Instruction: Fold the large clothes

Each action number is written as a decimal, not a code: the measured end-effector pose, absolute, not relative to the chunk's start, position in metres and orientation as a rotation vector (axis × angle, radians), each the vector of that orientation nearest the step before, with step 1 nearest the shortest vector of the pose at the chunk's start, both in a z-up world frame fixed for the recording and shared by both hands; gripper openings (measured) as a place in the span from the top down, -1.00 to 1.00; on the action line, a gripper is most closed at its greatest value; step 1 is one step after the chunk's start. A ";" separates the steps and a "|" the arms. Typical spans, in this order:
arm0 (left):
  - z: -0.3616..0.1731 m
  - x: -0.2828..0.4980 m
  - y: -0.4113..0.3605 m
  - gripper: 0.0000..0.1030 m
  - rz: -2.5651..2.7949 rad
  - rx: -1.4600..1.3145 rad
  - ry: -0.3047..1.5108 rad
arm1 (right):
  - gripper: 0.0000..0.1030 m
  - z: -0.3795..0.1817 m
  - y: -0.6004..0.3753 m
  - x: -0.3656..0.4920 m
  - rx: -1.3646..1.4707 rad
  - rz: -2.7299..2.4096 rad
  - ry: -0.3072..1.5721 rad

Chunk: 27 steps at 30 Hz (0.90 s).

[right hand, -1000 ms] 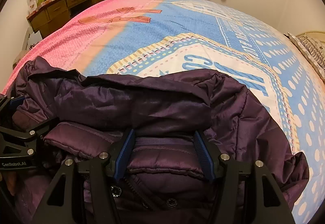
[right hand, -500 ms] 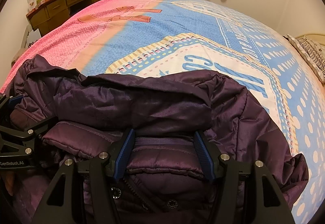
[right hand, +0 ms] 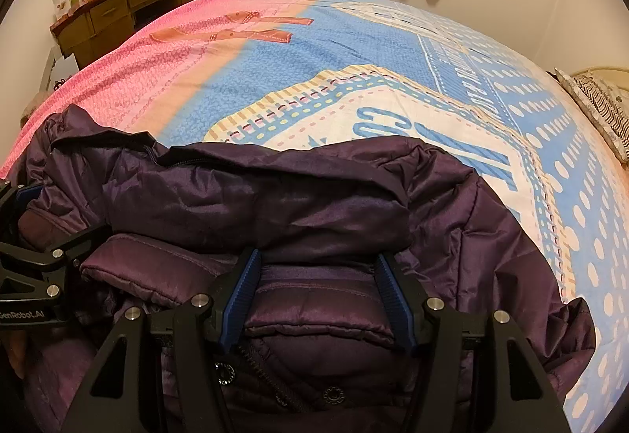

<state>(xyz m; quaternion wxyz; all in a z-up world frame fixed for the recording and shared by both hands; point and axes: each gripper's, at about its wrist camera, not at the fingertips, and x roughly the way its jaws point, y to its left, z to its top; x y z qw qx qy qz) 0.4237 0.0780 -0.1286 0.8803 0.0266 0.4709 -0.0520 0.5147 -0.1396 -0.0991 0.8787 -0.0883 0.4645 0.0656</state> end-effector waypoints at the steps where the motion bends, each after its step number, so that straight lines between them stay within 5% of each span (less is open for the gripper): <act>1: -0.129 0.424 0.078 -1.00 -0.108 0.056 0.982 | -0.17 -0.099 -0.140 0.515 -0.184 0.137 0.969; 19: -0.123 0.428 0.081 -1.00 -0.110 0.027 1.008 | -0.20 -0.086 -0.146 0.518 -0.181 0.165 1.007; 27: -0.035 0.327 0.103 -0.98 -0.200 -0.094 0.837 | -0.38 0.004 -0.205 0.395 -0.029 0.328 0.901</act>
